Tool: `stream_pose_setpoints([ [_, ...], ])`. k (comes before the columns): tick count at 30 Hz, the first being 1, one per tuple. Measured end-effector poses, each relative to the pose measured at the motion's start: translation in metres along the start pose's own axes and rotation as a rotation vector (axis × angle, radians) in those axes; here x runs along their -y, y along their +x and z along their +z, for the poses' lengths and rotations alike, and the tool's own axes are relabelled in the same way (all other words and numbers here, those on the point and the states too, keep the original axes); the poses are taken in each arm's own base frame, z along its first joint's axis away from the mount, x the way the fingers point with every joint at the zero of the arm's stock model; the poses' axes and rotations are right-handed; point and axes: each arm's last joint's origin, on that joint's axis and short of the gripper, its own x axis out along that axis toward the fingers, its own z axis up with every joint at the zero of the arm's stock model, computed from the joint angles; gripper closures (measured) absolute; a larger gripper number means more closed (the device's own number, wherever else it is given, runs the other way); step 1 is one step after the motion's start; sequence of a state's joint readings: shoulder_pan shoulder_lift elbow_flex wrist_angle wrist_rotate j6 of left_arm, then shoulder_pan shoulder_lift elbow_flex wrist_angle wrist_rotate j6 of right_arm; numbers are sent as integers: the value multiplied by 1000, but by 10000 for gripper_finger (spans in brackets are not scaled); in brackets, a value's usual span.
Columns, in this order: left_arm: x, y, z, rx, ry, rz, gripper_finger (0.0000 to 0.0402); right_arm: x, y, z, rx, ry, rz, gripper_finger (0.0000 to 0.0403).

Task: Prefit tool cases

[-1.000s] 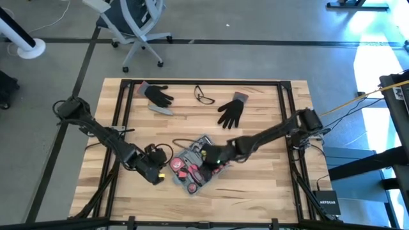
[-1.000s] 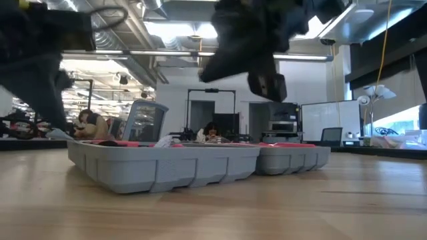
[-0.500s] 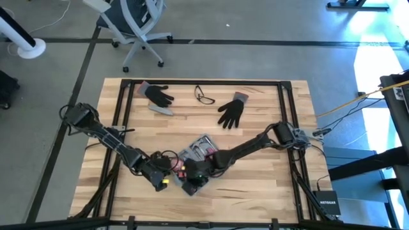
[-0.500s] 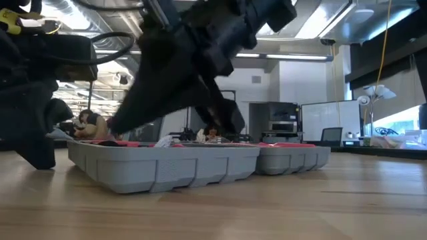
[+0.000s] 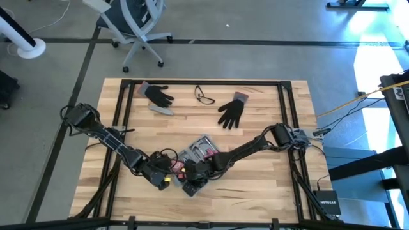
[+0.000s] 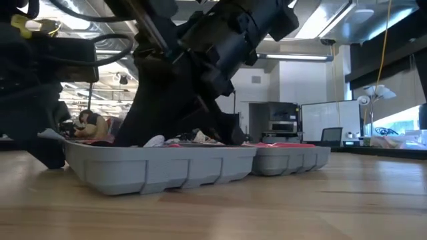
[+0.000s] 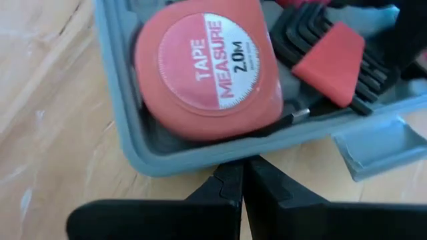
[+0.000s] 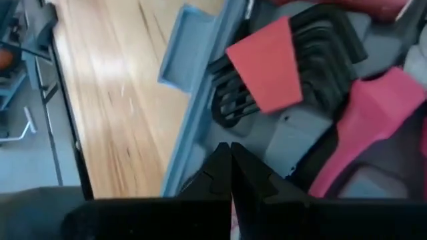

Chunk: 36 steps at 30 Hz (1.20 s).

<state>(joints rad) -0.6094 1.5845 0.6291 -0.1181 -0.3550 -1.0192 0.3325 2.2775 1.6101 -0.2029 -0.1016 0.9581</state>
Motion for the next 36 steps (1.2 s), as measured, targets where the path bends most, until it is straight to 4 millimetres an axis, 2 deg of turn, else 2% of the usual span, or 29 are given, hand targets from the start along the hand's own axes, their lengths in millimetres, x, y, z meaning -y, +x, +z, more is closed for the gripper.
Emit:
stream_pose_setpoints([
  [15,6,9,-6,73,-135,-1,402,3,-1,16,206,22,-46,403],
  [21,10,8,-9,73,-117,-25,402,-4,-10,38,305,13,-43,403],
  [24,10,7,-10,69,-125,-29,402,-7,-16,46,253,14,-47,403],
  [29,10,7,-10,63,-126,-22,402,-1,-24,42,99,-41,-161,403],
  [31,9,6,-10,58,-128,-12,401,-4,-31,43,95,-92,-170,403],
  [34,6,-1,-9,44,-114,6,402,-16,-67,51,142,-163,-187,403],
  [36,0,-9,-7,39,-93,44,402,-18,-82,55,144,-200,-208,403],
])
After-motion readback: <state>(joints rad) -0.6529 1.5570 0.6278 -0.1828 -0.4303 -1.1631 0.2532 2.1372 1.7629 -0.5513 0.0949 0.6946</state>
